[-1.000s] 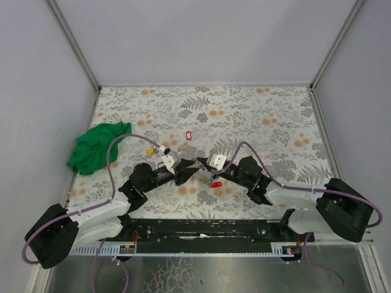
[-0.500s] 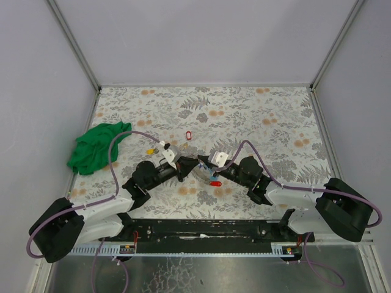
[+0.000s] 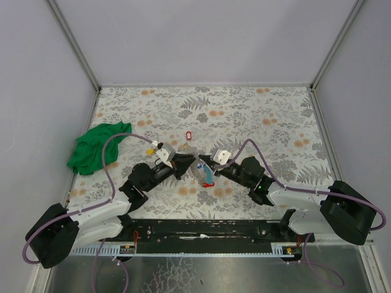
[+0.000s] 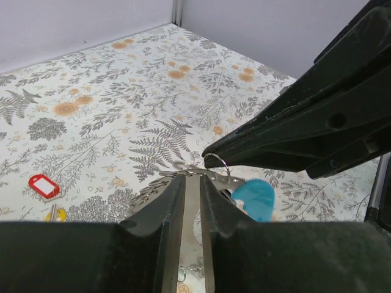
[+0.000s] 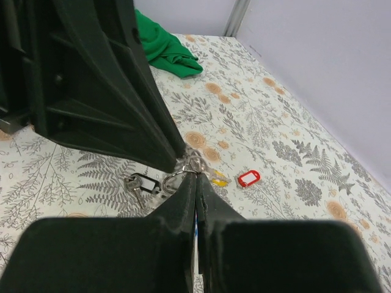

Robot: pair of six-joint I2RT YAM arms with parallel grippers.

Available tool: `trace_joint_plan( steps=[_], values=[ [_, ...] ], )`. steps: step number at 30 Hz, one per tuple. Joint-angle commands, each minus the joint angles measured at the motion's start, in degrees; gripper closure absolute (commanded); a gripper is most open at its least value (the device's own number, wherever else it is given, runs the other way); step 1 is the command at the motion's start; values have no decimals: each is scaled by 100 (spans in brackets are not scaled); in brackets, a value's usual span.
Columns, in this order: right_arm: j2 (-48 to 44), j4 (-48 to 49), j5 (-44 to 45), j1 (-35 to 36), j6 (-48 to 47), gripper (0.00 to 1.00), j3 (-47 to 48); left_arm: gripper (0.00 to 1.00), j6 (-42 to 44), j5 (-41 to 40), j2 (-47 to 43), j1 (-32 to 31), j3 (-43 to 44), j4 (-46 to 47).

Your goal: Put the keys on the keyring

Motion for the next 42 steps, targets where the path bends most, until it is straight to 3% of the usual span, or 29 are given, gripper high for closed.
trace_joint_plan(
  steps=[1, 4, 12, 18, 21, 32, 42],
  values=[
    [-152, 219, 183, 44, -76, 100, -2, 82, -232, -275, -472, 24, -333, 345],
    [-108, 241, 213, 37, -137, 100, -2, 74, -427, -158, -758, 37, -441, 202],
    [-38, 196, 187, 44, -339, 100, 16, 69, -1530, -618, -948, 191, -128, -279],
    [-34, 128, 219, 44, -685, 100, 7, 61, -2832, -979, -612, 342, 1216, -2846],
    [-6, 112, 256, 44, -836, 100, 37, 60, -3221, -612, -298, 396, 1546, -3391],
    [15, 24, 196, 45, -1017, 100, 66, 60, -4427, 1113, 399, 969, 1533, -3403],
    [102, -74, 244, 78, -1220, 100, 126, 63, -4828, 2228, 793, 1030, 1523, -2494]
  ],
)
